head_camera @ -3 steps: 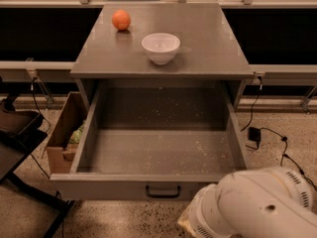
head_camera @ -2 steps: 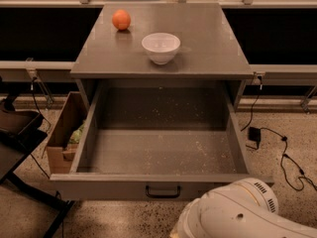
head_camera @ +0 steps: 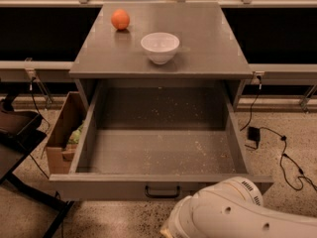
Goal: Close top drawer
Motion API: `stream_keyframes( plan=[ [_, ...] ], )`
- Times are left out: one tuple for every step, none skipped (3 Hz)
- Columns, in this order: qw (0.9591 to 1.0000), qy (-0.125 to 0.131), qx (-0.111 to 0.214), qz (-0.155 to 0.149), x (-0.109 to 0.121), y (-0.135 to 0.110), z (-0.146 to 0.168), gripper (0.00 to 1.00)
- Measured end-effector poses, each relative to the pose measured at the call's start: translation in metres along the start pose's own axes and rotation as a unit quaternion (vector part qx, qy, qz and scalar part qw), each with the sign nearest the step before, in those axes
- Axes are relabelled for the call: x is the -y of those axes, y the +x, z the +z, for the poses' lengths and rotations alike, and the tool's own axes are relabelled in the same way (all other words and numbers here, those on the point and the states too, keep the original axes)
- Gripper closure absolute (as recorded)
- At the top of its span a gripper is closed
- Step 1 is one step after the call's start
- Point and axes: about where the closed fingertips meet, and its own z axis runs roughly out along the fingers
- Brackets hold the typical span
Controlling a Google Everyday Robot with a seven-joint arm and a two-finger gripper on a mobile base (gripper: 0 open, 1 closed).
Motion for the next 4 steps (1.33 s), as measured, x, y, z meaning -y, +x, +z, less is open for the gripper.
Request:
stream_keyframes(
  plan=[
    [0.9996, -0.02, 0.021, 0.004, 0.014, -0.015, 0.041, 1.0],
    [0.9993, -0.025, 0.026, 0.005, 0.017, -0.017, 0.051, 1.0],
    [0.9987, -0.035, 0.036, 0.011, 0.037, -0.02, 0.08, 1.0],
    [0.9979, -0.041, 0.046, 0.021, 0.078, -0.022, 0.12, 1.0]
  ],
)
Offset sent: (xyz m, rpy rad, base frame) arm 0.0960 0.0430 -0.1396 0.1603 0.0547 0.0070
